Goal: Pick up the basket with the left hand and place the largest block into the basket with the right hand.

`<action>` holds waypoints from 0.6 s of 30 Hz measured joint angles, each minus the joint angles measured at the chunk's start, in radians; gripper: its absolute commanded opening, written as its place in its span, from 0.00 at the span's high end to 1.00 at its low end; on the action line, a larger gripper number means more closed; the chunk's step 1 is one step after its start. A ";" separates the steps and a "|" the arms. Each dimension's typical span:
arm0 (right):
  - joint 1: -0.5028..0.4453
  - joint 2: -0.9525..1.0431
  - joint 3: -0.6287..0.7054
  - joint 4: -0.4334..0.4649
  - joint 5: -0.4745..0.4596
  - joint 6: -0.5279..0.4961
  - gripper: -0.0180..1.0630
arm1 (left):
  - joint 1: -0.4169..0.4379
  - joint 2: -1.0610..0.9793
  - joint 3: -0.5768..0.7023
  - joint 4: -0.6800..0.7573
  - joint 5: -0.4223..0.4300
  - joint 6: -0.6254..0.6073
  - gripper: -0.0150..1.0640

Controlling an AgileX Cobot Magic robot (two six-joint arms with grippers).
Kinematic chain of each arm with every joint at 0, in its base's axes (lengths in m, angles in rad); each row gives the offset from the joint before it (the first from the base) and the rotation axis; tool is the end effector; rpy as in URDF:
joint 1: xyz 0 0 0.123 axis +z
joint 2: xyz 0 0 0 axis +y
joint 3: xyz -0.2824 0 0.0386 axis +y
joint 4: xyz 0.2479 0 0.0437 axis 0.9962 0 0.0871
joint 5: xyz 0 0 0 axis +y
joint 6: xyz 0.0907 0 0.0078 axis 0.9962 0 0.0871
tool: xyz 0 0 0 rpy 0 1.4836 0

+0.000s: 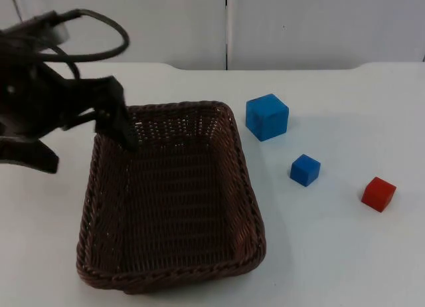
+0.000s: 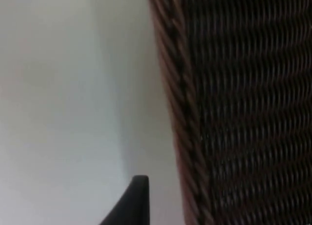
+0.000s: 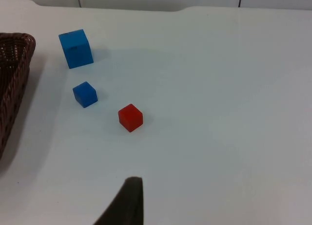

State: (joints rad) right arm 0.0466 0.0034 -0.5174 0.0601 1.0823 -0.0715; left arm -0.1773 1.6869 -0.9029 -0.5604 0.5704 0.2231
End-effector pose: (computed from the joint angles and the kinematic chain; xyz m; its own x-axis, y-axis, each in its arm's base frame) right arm -0.0075 0.0045 0.2804 -0.4571 -0.0646 -0.8871 -0.1134 0.9935 -0.0139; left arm 0.2999 -0.0803 0.1738 -0.9549 -0.0817 -0.2854 0.0255 0.9352 -0.3532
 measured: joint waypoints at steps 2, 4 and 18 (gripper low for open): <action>0.000 0.000 0.000 0.000 0.000 0.000 0.01 | -0.006 0.040 -0.009 -0.004 -0.004 -0.007 0.01; 0.000 0.000 0.000 0.000 0.000 0.000 0.01 | -0.008 0.075 -0.011 -0.004 -0.015 -0.012 0.01; 0.000 0.000 0.000 0.000 0.000 0.000 0.01 | -0.008 0.198 -0.013 -0.011 -0.097 -0.016 0.01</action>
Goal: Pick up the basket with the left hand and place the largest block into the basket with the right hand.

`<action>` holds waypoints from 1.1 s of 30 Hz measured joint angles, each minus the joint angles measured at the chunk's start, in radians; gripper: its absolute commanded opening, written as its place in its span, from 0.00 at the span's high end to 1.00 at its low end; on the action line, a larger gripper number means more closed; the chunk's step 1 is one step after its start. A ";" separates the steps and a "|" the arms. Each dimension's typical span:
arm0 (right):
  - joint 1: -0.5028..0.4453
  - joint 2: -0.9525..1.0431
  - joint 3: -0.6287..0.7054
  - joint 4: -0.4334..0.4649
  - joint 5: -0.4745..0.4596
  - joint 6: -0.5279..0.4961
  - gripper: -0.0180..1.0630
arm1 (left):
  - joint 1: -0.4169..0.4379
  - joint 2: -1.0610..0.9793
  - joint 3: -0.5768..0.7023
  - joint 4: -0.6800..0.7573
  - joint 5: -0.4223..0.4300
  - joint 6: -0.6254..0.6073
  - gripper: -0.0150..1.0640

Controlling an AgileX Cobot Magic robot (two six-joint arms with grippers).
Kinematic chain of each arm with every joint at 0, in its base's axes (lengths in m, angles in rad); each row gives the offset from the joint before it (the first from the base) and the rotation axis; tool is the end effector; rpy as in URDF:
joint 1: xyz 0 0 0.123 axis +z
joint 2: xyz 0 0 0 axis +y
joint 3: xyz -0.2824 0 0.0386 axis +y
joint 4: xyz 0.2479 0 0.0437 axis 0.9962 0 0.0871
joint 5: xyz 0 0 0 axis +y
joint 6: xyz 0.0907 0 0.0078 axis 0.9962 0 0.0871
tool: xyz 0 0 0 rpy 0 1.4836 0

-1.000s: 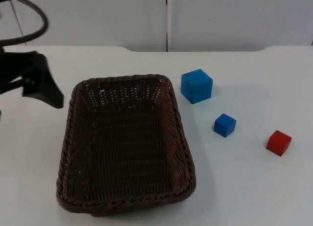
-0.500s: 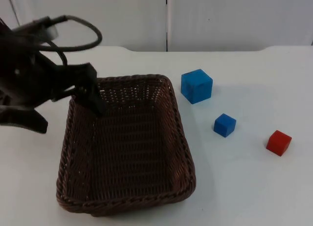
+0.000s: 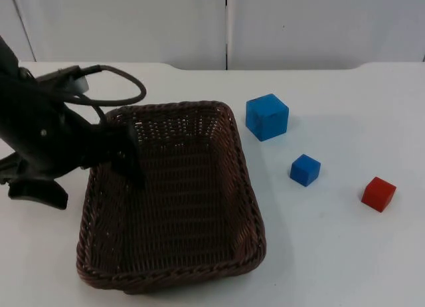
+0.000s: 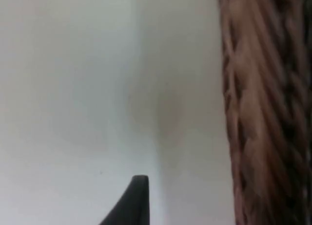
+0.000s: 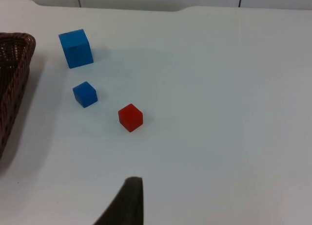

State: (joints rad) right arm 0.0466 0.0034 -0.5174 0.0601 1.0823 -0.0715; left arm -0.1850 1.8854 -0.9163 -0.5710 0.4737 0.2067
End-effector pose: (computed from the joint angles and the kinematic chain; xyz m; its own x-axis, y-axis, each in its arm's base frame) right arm -0.0075 0.0045 0.2804 -0.4571 -0.0646 -0.8871 -0.1134 0.9935 -0.0139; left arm 0.3152 -0.0819 0.1152 -0.9740 -0.1209 -0.1917 -0.0566 0.9488 -0.3109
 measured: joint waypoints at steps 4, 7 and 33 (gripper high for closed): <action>0.000 0.000 0.000 0.000 0.000 0.000 0.01 | 0.000 0.021 0.000 0.000 -0.008 -0.002 0.01; 0.000 0.000 0.000 0.000 0.000 0.000 0.01 | 0.000 0.038 0.000 0.000 -0.020 -0.002 0.01; 0.000 0.000 0.000 0.000 0.000 0.000 0.01 | 0.000 0.064 0.000 -0.061 -0.022 -0.004 0.99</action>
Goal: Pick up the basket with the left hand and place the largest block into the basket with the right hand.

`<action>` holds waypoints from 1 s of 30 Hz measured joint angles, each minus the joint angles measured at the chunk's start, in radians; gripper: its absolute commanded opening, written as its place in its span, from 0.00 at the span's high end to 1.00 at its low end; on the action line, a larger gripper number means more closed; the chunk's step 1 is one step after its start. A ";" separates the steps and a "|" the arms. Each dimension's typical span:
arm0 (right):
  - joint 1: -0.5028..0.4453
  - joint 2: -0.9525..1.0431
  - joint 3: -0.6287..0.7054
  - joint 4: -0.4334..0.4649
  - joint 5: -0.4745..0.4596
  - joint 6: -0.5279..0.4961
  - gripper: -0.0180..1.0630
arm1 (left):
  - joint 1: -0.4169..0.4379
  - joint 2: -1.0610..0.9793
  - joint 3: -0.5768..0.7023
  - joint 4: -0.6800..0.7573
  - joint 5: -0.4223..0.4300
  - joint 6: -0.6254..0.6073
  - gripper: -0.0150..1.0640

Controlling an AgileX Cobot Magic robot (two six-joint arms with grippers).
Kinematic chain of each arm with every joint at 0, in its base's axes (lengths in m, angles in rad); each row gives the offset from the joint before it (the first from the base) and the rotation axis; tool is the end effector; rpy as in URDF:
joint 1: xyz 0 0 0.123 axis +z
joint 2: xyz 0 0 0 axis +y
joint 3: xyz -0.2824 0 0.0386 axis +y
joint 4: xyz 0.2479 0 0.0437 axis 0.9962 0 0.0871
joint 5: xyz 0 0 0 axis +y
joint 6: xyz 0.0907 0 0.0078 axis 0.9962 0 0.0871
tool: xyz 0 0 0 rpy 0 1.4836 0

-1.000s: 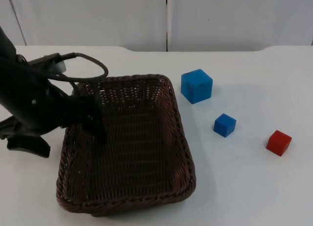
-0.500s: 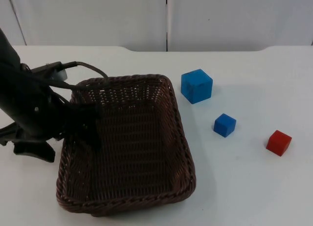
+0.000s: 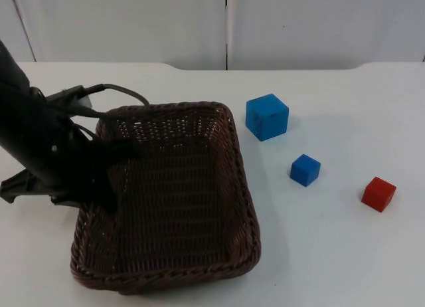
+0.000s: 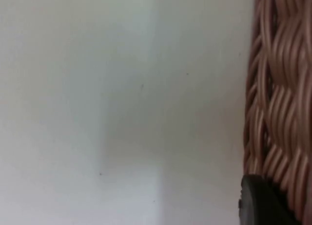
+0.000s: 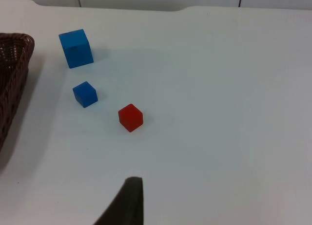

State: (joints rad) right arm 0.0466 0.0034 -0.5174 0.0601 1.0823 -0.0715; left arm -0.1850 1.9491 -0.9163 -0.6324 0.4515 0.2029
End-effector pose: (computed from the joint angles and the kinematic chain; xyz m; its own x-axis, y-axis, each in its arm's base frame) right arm -0.0075 0.0045 0.2804 -0.4571 -0.0646 -0.8871 -0.1134 0.9935 -0.0139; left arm 0.3167 -0.0832 0.0955 -0.9733 -0.1825 -0.1392 -0.1292 0.9370 -0.3245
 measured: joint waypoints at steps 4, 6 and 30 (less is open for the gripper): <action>0.000 0.000 0.000 0.000 0.000 0.000 0.01 | 0.000 0.000 0.000 -0.002 -0.002 -0.015 0.99; 0.000 0.000 0.000 0.000 0.000 0.000 0.01 | 0.000 -0.002 0.000 -0.002 -0.002 -0.017 0.99; 0.000 0.000 0.000 0.000 0.000 0.000 0.01 | 0.000 -0.311 0.000 0.048 0.264 0.024 0.99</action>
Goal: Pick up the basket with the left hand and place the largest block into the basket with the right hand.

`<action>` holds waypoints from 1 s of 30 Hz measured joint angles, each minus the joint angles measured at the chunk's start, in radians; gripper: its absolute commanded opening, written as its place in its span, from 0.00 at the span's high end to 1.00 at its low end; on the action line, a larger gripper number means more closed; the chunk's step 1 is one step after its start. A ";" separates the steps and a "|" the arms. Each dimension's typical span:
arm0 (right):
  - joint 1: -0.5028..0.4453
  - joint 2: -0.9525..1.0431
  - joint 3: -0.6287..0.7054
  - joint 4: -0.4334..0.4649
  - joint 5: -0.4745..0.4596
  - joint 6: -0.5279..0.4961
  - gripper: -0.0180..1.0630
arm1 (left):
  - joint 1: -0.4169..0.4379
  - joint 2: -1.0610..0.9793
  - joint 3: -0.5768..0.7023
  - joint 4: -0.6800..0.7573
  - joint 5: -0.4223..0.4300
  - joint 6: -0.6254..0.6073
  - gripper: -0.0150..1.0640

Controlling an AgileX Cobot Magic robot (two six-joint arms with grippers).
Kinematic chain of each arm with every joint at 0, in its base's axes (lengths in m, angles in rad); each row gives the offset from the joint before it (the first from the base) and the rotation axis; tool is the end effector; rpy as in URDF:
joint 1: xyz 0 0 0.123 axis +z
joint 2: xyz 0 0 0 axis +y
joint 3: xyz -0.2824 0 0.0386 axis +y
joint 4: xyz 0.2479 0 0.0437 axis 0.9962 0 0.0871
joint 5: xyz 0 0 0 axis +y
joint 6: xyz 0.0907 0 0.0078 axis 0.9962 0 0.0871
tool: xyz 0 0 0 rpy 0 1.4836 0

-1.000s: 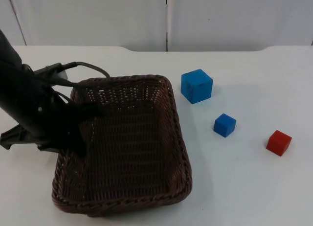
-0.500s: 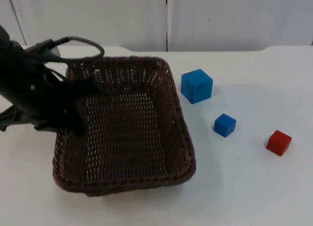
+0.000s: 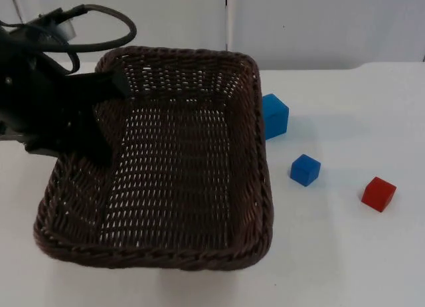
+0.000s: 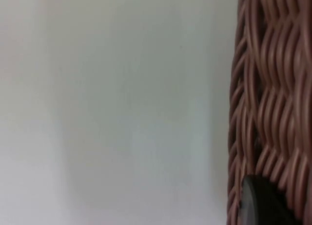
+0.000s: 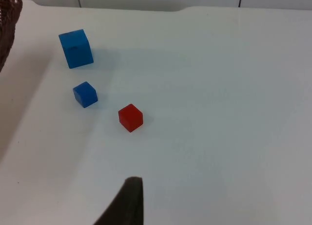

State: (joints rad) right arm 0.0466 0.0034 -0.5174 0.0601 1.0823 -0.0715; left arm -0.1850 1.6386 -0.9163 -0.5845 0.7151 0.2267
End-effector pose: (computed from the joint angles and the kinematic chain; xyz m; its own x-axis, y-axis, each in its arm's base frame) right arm -0.0075 0.0045 0.2804 -0.4571 -0.0646 -0.8871 -0.1134 0.9935 -0.0139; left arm 0.2871 -0.0873 0.1902 -0.9759 -0.0397 -0.2147 0.0523 0.9122 -0.4063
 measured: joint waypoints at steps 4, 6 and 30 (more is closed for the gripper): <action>0.000 0.000 0.000 0.000 0.000 0.000 0.01 | 0.000 -0.009 0.000 0.004 0.058 0.027 0.99; 0.000 0.000 0.000 0.000 0.000 0.000 0.01 | 0.000 -0.009 0.000 0.006 0.078 0.031 0.99; 0.000 0.000 0.000 0.000 0.000 0.000 0.01 | 0.000 -0.009 0.037 0.059 0.080 0.035 0.99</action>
State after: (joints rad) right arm 0.0466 0.0034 -0.5174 0.0601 1.0823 -0.0715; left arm -0.1850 1.6298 -0.8791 -0.5255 0.7950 0.2613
